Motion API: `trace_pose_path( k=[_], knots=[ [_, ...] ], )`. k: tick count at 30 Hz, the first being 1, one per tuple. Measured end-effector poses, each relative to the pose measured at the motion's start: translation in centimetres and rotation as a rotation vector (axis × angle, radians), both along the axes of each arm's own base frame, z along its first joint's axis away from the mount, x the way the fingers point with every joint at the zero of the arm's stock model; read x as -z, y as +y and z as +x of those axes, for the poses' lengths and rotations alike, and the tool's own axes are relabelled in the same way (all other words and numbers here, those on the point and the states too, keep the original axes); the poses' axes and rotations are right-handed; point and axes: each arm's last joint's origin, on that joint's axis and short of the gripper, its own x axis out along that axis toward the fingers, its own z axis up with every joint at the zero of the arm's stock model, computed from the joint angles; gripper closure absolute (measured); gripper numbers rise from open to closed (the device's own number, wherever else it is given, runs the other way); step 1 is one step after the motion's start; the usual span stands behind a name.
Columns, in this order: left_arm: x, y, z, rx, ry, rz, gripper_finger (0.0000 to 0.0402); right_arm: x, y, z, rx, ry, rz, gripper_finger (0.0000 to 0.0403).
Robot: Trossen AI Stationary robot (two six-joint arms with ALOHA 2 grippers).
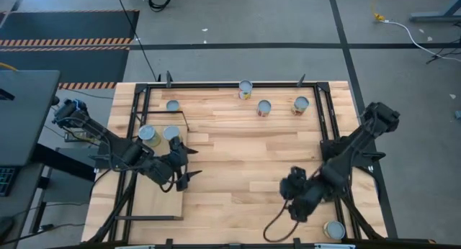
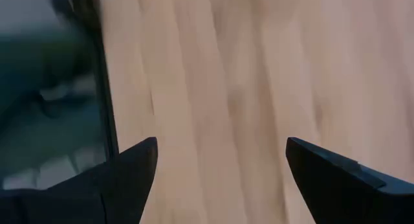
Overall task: Pick and place cans onto a shelf
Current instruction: Put the canned peaches on the shelf
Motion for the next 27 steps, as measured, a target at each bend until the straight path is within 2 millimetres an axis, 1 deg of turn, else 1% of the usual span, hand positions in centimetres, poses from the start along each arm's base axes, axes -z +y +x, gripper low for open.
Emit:
trace_pose_path(
  k=[4,7,10,12,16,19,22,24,27],
  knots=[
    [-0.1,0.5,0.3,-0.06,-0.026,-0.06,0.0056,0.2,2.2,-1.5,-0.053,0.218,0.007,0.0055],
    [-0.1,0.6,0.4,-0.093,-0.039,-0.107,0.0056,0.5,4.0,-3.2,-0.109,0.298,0.014,0.0055],
    [0.0,0.6,0.5,-0.108,-0.045,-0.129,0.0056,1.6,5.8,-5.6,-0.157,0.347,-0.004,0.0055],
    [0.1,0.6,0.6,-0.114,-0.047,-0.132,0.0056,2.6,6.7,-7.1,-0.19,0.412,-0.013,0.0055],
    [-0.2,0.5,0.7,-0.127,-0.087,-0.144,0.0056,4.2,8.5,-8.9,-0.251,0.486,-0.033,0.0055],
    [-0.6,0.4,0.9,-0.13,-0.127,-0.137,0.0056,5.6,9.5,-9.8,-0.301,0.516,-0.071,0.0055],
    [-0.9,0.4,1.1,-0.133,-0.16,-0.142,0.0056,7.5,10.2,-10.2,-0.367,0.549,-0.136,0.0055],
    [-1.0,0.4,1.1,-0.136,-0.172,-0.148,0.0056,8.5,10.4,-10.1,-0.398,0.568,-0.172,0.0055],
    [-1.0,0.3,1.2,-0.136,-0.177,-0.15,0.0056,8.8,10.3,-9.4,-0.439,0.555,-0.185,0.0055]
  ],
)
